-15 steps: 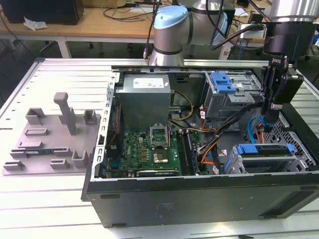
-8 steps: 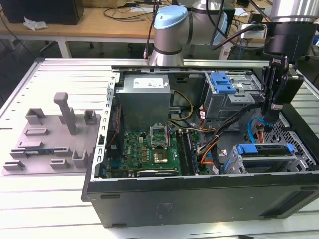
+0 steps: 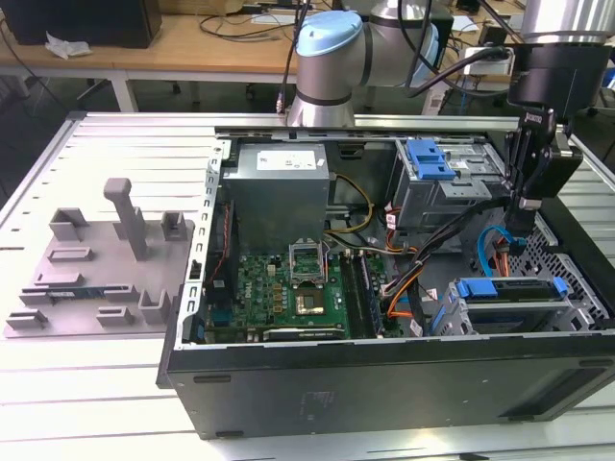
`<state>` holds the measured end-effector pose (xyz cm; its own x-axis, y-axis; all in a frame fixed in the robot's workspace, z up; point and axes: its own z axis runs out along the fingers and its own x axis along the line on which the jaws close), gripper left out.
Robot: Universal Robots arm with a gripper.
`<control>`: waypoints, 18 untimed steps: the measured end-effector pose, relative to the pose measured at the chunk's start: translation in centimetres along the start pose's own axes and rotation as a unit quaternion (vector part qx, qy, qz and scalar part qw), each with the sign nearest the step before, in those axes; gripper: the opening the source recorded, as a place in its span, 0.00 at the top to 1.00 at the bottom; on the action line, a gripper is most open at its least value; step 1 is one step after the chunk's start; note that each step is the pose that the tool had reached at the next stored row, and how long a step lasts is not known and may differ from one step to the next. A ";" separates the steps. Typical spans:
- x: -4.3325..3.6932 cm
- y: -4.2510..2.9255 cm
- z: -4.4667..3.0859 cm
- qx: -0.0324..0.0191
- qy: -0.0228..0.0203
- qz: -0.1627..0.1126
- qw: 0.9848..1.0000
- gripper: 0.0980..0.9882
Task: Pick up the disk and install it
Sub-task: 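Insert the first disk wire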
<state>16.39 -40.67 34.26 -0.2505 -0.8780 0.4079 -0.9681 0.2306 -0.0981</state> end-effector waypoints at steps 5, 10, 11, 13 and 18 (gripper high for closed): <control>-0.01 0.00 0.01 0.000 0.000 0.000 1.000 0.92; -0.01 0.00 0.01 0.000 0.000 0.000 1.000 0.92; -0.01 0.00 0.03 0.000 0.000 0.000 1.000 0.92; 0.09 -0.03 0.07 0.000 -0.001 0.000 1.000 0.92; 0.70 -0.18 0.33 -0.005 -0.018 0.000 1.000 0.92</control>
<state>16.39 -41.46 34.27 -0.2505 -0.8925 0.3751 -0.9681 0.2341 -0.0895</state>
